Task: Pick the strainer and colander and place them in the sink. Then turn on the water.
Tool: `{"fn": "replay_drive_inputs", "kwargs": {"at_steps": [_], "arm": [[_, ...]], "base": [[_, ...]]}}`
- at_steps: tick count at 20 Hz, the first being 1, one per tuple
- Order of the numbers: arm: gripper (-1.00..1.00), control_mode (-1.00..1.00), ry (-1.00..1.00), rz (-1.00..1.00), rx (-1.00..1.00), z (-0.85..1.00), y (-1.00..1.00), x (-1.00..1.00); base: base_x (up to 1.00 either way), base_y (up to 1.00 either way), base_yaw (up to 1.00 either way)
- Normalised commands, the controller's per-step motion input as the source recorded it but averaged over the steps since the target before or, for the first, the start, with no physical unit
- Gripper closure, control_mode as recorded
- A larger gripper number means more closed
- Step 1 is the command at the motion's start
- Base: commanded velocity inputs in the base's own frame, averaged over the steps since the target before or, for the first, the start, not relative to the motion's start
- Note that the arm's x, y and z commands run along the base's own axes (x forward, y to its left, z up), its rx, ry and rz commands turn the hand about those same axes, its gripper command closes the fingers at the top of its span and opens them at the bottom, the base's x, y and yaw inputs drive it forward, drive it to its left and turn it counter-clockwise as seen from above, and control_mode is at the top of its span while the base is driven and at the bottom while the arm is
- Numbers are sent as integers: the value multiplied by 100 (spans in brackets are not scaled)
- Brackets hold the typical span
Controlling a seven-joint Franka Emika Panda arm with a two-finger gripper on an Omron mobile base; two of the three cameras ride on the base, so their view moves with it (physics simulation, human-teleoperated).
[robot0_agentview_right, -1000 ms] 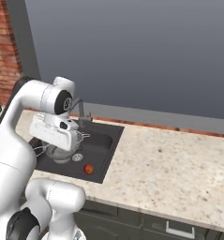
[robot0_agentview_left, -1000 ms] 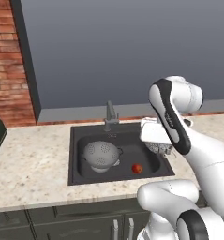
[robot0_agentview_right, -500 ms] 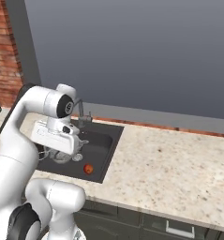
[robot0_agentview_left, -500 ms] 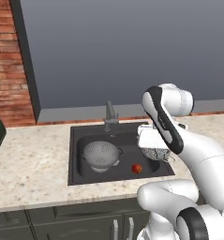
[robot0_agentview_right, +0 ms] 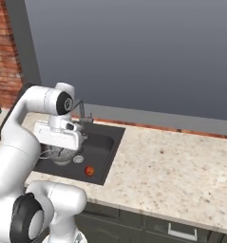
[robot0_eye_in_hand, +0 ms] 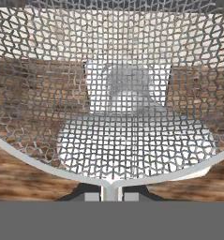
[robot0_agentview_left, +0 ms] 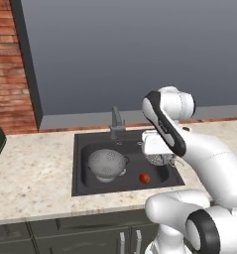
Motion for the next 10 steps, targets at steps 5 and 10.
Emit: {"fn": "replay_drive_inputs", "kwargs": {"at_steps": [5,10], "arm": [[100,-100,0,14,2,-22,0,43],[100,-100,1,16,6,-30,-17,22]], "base": [[0,0,0],[0,0,0]]}}
